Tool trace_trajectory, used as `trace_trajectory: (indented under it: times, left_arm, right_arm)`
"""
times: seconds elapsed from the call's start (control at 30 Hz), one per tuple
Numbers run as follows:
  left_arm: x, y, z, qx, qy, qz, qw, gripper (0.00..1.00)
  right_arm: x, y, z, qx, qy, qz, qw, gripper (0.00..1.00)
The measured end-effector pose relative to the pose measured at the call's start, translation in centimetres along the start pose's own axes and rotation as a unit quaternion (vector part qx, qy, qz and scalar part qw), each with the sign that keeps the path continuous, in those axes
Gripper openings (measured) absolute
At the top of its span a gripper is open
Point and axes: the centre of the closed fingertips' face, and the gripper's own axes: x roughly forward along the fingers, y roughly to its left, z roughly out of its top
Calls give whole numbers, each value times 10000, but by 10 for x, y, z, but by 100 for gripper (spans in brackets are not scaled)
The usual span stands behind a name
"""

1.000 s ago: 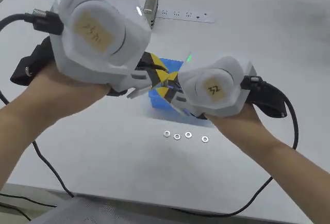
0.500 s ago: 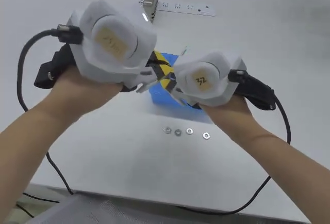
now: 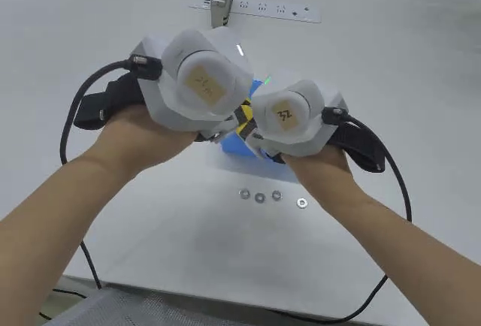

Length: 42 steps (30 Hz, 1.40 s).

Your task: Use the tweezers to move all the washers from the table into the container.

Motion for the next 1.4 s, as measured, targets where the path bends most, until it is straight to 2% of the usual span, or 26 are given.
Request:
trace_trajectory:
  times: [0.1, 0.13, 0.3, 0.53, 0.63, 0.77, 0.87, 0.93, 1.1, 1.17, 1.33, 1.4]
  left_arm:
    - [2, 1, -1, -25, 40, -8, 10000, 0]
    - [1, 1, -1, 72, 124, -22, 9999, 0]
    - [-19, -1, 11, 317, 70, 119, 9994, 0]
    - [-50, -13, 26, 299, -151, 142, 9993, 0]
    - [-65, -20, 35, 187, -393, 88, 9990, 0]
    - [-77, -29, 42, 20, -683, 22, 9977, 0]
    - [-81, -34, 43, -30, -745, 71, 9972, 0]
    - [-82, -39, 39, -197, -676, 39, 9975, 0]
    - [-85, -45, 38, -205, -721, 123, 9971, 0]
    - [-84, -49, 37, -322, -703, 72, 9970, 0]
    - [-84, -55, 33, -182, -619, 182, 9978, 0]
    - [-84, -55, 34, -243, -635, 227, 9974, 0]
  right_arm:
    - [1, -2, -1, 209, -18, 33, 9998, 6]
    - [0, -1, 0, 246, -33, 50, 9997, 7]
    - [-19, 0, 18, 284, -379, 31, 9989, 8]
    - [-50, 14, 35, 131, -767, 85, 9969, 10]
    - [-64, 22, 42, 169, -931, 146, 9954, 10]
    - [-76, 37, 46, 88, -1016, 229, 9945, 7]
    - [-82, 50, 46, -65, -1021, 250, 9944, 4]
    - [-82, 53, 43, -24, -1020, 299, 9943, 4]
    - [-84, 63, 35, -34, -952, 350, 9948, 4]
    - [-84, 66, 32, -60, -932, 347, 9950, 4]
    - [-83, 67, 26, -49, -876, 327, 9956, 4]
    - [-84, 68, 26, -50, -895, 308, 9955, 4]
